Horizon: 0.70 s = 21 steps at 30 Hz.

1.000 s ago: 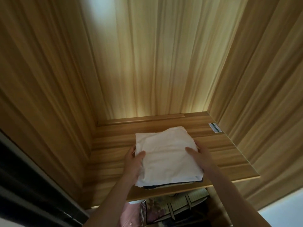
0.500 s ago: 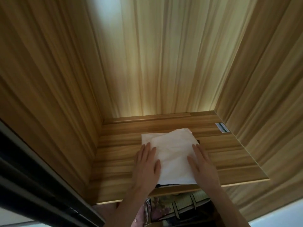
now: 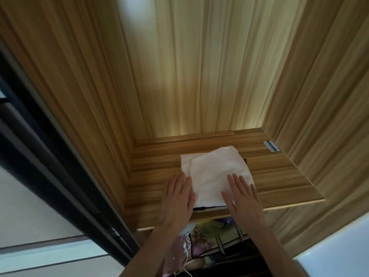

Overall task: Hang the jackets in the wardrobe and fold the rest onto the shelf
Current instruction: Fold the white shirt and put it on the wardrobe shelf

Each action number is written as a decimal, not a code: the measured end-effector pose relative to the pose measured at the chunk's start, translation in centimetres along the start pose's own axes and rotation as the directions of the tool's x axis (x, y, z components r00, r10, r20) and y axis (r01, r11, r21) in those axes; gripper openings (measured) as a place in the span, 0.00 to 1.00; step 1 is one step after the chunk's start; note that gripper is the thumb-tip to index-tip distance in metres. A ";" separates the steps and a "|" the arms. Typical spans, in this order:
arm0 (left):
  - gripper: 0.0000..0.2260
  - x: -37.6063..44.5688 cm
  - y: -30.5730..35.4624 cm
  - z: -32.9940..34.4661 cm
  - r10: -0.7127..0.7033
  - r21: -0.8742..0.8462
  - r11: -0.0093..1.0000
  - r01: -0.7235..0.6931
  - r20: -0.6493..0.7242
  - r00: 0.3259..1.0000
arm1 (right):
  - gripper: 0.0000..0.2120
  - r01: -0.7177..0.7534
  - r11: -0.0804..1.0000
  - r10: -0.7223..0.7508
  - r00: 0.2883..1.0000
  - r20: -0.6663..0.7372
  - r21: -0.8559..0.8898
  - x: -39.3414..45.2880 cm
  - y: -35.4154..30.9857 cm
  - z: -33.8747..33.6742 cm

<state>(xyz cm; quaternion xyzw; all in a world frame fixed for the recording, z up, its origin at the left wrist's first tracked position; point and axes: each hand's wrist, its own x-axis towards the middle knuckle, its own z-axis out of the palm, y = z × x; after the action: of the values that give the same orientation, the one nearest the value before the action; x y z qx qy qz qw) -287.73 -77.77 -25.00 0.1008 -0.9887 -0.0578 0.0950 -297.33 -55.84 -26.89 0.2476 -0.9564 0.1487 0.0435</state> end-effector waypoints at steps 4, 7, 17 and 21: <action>0.28 -3.5 -1.0 -2.7 0.041 0.031 0.999 -0.040 -0.027 0.999 | 0.36 -0.004 1.000 0.004 0.999 -0.054 -0.005 -3.2 -3.7 -2.0; 0.24 -6.5 -1.8 -4.8 0.072 0.031 0.997 -0.070 -0.065 0.995 | 0.36 -0.013 1.000 0.011 0.992 -0.126 -0.014 -6.2 -6.8 -4.0; 0.24 -17.0 -5.0 -10.1 0.144 -0.045 0.986 -0.161 -0.254 0.956 | 0.35 -0.067 0.991 0.042 0.978 -0.206 -0.119 -16.6 -15.2 -8.9; 0.23 -19.5 -5.7 -11.4 0.123 -0.098 0.981 -0.165 -0.335 0.934 | 0.34 -0.060 0.989 0.029 0.975 -0.221 -0.137 -19.9 -17.4 -9.6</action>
<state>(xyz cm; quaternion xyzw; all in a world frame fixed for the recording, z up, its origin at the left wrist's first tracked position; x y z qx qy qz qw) -265.60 -80.25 -18.05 0.0300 -0.9583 -0.0946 0.2681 -271.39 -58.28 -16.28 0.2044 -0.9593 0.1072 0.1626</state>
